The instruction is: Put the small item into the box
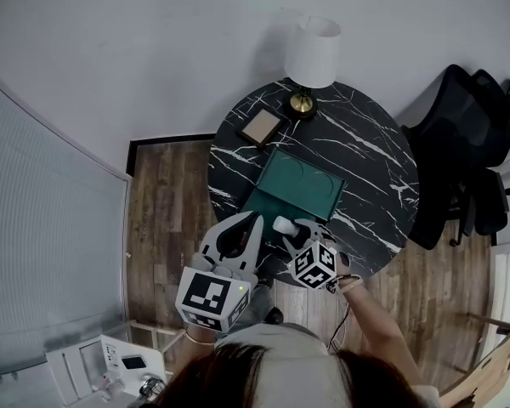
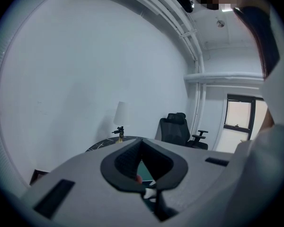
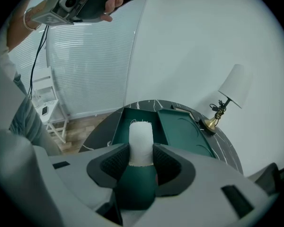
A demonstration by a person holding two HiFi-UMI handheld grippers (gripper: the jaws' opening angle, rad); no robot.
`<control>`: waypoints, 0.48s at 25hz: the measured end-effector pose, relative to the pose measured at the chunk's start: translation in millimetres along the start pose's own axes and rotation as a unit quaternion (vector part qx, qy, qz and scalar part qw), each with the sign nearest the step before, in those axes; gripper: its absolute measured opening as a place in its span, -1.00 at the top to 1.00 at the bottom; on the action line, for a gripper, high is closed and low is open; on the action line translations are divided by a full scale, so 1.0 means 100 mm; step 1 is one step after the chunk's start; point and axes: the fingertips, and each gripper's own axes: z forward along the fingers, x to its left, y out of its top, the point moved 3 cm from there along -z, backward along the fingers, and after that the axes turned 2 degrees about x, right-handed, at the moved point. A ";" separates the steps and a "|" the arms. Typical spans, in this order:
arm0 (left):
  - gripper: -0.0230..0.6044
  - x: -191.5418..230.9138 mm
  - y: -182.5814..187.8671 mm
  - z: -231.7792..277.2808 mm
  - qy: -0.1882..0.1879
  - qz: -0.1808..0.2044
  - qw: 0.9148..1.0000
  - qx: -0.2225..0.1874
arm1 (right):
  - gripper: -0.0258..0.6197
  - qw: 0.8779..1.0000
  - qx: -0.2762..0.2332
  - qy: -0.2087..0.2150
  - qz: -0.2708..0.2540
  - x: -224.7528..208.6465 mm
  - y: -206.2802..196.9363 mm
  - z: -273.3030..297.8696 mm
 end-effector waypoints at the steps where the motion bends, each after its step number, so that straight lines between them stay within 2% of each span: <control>1: 0.90 0.01 0.00 0.01 0.001 0.000 1.000 0.001 | 0.38 1.000 0.002 0.002 -0.002 0.00 -0.01 0.03; 12: 0.90 0.03 -0.02 0.08 0.005 -0.002 1.000 0.009 | 0.38 0.999 0.038 0.026 -0.029 0.03 -0.11 0.26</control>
